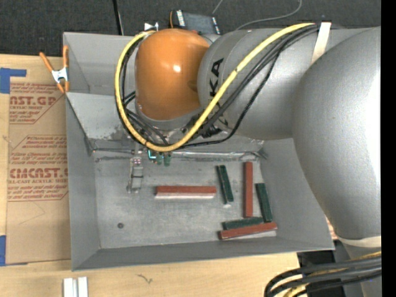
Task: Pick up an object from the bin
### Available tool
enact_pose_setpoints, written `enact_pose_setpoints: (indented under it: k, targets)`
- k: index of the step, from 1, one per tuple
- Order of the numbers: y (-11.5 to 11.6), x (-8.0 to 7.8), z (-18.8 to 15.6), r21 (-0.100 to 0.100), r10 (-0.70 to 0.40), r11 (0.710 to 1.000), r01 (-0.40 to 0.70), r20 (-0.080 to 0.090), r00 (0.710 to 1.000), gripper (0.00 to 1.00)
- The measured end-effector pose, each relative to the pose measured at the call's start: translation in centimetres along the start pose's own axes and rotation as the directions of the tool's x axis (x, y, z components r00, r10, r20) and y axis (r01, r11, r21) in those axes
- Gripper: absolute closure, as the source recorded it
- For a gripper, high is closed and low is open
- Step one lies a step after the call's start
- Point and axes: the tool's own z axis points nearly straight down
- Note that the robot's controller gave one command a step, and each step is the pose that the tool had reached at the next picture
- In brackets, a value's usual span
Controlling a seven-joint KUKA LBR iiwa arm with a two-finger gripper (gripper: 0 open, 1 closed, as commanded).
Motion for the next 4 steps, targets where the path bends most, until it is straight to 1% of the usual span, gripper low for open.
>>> enact_pose_setpoints:
  k: [1, 2, 3, 4]
  targets:
    - [-8.1, 0.2, 0.3, 0.000, 0.322, 0.947, -0.322, 0.006, 0.947, 0.00]
    - [-14.5, 4.7, 13.3, 0.002, 0.080, 0.997, -0.080, 0.000, 0.997, 0.00]
    - [-14.3, 4.5, 12.9, -0.002, 0.079, 0.997, -0.079, 0.007, 0.997, 1.00]
    - [-16.3, 3.0, 0.8, 0.002, -0.129, 0.992, 0.129, 0.015, 0.992, 1.00]
